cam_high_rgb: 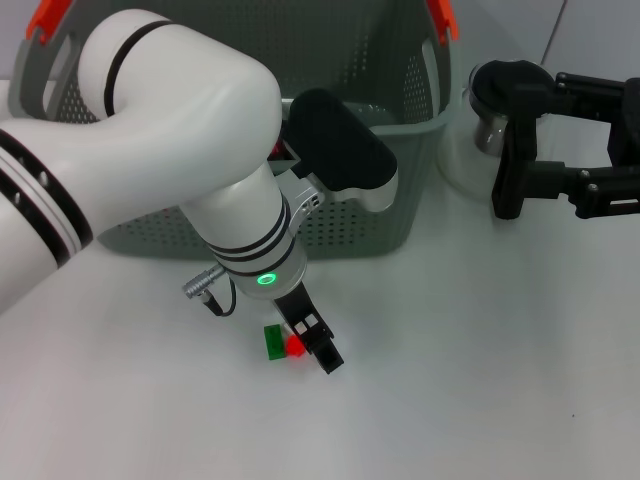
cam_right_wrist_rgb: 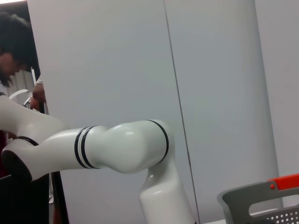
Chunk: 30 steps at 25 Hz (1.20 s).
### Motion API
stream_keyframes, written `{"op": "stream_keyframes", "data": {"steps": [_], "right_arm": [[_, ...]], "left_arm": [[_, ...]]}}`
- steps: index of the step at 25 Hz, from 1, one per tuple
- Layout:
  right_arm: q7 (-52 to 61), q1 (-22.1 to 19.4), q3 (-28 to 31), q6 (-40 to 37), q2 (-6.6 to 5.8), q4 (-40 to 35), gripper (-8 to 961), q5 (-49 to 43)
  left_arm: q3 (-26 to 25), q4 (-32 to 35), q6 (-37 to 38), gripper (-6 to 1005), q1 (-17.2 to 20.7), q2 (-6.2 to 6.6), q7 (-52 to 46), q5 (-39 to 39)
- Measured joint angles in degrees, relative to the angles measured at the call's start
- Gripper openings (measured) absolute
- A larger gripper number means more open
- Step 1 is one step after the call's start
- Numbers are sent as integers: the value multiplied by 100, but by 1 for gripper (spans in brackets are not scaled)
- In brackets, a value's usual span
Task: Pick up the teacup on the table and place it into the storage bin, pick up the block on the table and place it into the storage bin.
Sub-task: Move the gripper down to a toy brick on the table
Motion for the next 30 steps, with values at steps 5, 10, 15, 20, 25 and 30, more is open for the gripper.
{"op": "stream_keyframes", "data": {"steps": [5,10,15,20,25,30], "right_arm": [[-8,1,0,0,0,0,927,6],[-8,3,0,0,0,0,927,20],[-26,3,-2,0,0,0,928,45],[-49,-12,-8,0,9,0,928,56],[-51,-23,-8,0,9,0,927,63],[-52,-24,-9,0,15,0,928,63]], "left_arm": [[8,-3,-8,876,1,0,-1,7],[35,-9,-17,847,3,0,-2,15],[68,-32,-54,782,5,0,-18,17],[83,-97,-98,730,6,0,-19,18],[147,-99,-110,731,2,0,-27,18],[231,-99,-133,730,-14,0,-128,67]]}}
